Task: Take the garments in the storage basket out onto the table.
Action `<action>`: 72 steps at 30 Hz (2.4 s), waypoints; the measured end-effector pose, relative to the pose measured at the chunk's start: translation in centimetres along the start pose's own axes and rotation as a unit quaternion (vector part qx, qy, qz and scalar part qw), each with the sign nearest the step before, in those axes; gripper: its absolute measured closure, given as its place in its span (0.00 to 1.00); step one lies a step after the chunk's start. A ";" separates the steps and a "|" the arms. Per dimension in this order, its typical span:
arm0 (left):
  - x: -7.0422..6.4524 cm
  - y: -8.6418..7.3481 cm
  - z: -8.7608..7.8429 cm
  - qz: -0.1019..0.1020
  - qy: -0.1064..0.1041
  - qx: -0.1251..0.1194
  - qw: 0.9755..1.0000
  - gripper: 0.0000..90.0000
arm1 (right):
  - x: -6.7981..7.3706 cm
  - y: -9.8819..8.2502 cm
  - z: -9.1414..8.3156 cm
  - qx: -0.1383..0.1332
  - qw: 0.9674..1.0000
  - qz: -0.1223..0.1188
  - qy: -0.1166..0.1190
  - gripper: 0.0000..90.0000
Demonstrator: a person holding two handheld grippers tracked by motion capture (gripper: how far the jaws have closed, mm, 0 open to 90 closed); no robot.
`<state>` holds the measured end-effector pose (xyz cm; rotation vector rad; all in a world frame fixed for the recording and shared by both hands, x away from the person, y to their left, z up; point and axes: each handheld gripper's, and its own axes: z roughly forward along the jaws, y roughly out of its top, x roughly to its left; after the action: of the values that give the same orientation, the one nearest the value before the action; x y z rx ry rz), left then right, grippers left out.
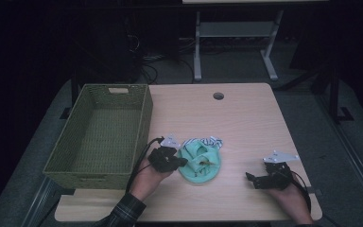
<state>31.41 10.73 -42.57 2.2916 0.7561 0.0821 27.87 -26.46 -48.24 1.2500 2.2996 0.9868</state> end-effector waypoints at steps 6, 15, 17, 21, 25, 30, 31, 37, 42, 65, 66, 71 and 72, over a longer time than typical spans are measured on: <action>0.3 -0.6 1.5 0.007 0.021 0.029 0.999 0.99 | 0.2 0.4 -0.1 0.010 1.000 -0.009 0.001 0.15; 0.8 -1.1 2.8 0.013 0.023 0.054 0.998 0.98 | 0.6 2.4 0.1 0.003 1.000 -0.011 0.024 0.24; 0.7 -1.1 2.8 0.010 0.023 0.052 0.998 0.98 | 0.8 2.8 0.1 0.001 1.000 -0.009 0.030 0.29; 0.5 -1.1 2.8 0.017 0.027 0.053 0.998 0.97 | 1.1 4.0 0.4 -0.004 0.998 -0.013 0.055 0.40; 0.3 -1.0 2.9 0.021 0.032 0.056 0.998 0.98 | 1.4 5.4 0.8 -0.013 0.997 -0.017 0.072 0.48; 0.3 -1.0 2.9 0.021 0.033 0.058 0.998 0.98 | 1.6 6.7 1.6 -0.018 0.995 -0.024 0.096 0.58; 0.3 -1.0 2.9 0.021 0.033 0.058 0.998 0.98 | 1.7 6.9 1.8 -0.020 0.995 -0.024 0.099 0.60; 0.4 -1.0 2.9 0.018 0.030 0.058 0.998 0.98 | 2.1 8.5 2.5 -0.016 0.991 -0.026 0.128 0.67; 0.4 -1.0 2.9 0.015 0.030 0.057 0.998 0.98 | 2.1 9.6 3.2 -0.014 0.991 -0.027 0.133 0.70; 0.5 -0.9 2.9 0.008 0.028 0.061 0.998 0.98 | 1.3 12.6 8.3 0.023 0.991 -0.028 0.130 0.74; 0.6 -0.9 2.9 0.007 0.026 0.062 0.998 0.98 | 1.3 12.6 8.5 0.022 0.991 -0.027 0.130 0.74; 0.6 -0.9 2.9 0.006 0.025 0.061 0.998 0.99 | 1.5 12.6 9.2 0.019 0.990 -0.023 0.140 0.74; 0.6 -0.9 2.9 0.006 0.025 0.061 0.998 0.99 | 1.7 12.6 9.4 0.021 0.989 -0.022 0.142 0.75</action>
<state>32.23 9.81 -45.40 2.4173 0.7929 0.1008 39.89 -16.53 -45.81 1.1316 2.5608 1.1721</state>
